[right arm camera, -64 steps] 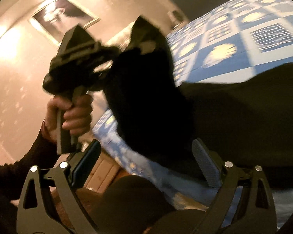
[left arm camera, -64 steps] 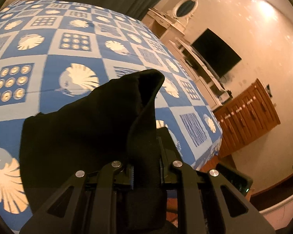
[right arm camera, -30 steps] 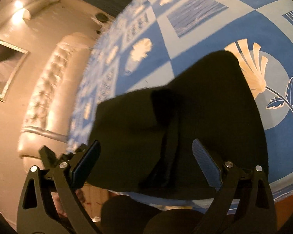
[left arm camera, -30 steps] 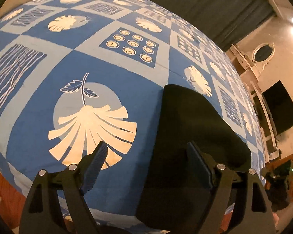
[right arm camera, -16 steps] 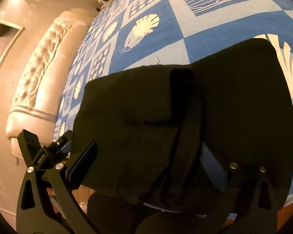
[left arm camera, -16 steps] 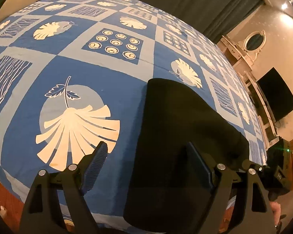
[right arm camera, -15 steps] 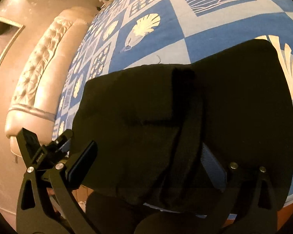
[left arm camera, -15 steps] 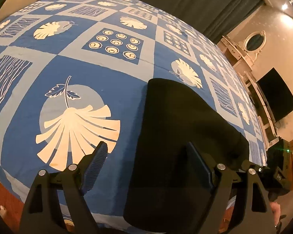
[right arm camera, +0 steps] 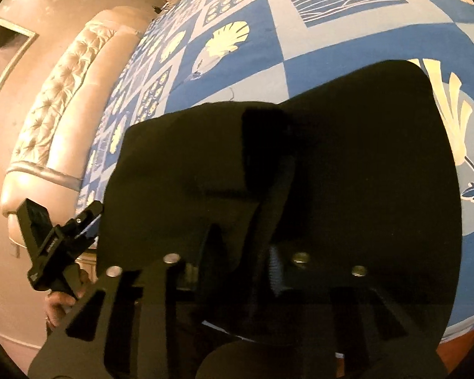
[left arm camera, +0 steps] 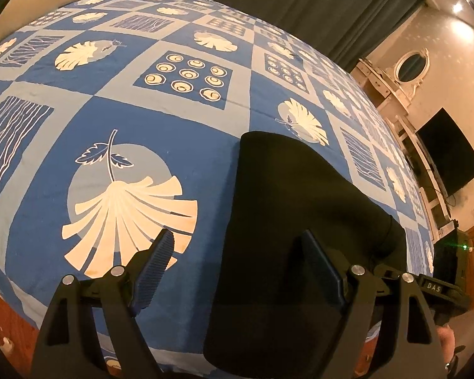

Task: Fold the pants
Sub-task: 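Lower the right gripper onto the folded pants edge and close it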

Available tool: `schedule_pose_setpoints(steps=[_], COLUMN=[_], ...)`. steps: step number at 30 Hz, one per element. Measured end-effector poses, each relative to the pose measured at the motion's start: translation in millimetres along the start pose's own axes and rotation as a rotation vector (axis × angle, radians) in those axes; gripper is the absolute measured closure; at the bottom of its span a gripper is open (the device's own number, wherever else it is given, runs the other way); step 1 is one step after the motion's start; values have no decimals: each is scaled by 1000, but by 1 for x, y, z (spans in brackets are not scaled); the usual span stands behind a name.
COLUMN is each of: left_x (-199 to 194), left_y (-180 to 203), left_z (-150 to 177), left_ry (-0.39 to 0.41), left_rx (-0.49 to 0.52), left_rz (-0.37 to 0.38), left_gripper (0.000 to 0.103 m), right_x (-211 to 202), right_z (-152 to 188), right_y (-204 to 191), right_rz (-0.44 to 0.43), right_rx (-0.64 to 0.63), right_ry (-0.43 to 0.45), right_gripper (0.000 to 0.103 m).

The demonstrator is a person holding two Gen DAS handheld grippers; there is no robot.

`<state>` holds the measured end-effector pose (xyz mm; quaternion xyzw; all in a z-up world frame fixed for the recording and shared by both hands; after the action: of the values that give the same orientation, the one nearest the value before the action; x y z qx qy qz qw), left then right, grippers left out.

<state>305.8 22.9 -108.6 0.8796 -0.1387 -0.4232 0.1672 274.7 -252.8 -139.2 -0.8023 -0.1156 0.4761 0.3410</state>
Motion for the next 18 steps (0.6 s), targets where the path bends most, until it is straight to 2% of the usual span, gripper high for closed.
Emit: schedule_pose_setpoints(steps=[4,10,18], left_x=[0,-1,-1], left_y=[0,0,2], left_z=[-1,-2,-3], left_ry=[4,9,7], left_rx=[11,10,24], left_rz=[-5,-5,9], left_gripper=[21,21,21], right_x=[-8,-33,-69], right_z=[-3,-18,-35], right_y=[-9,-24,-14], right_rz=[-17,-48,1], right_rx=[-35,-69,-109], right_ry=[13,68,104], right_gripper=[93,96,101])
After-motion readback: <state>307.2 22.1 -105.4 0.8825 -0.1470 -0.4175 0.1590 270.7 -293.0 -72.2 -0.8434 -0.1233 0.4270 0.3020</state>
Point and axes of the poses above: each gripper's, at about its wrist camera, not at the fingertips, and x roughly the way its jaws point, y to its right, z to its underside, the point moved 7 cm from there along x, roughly the way its jaws point, and after that the axes turned 8 degrees about y, right-handed, at the moved point
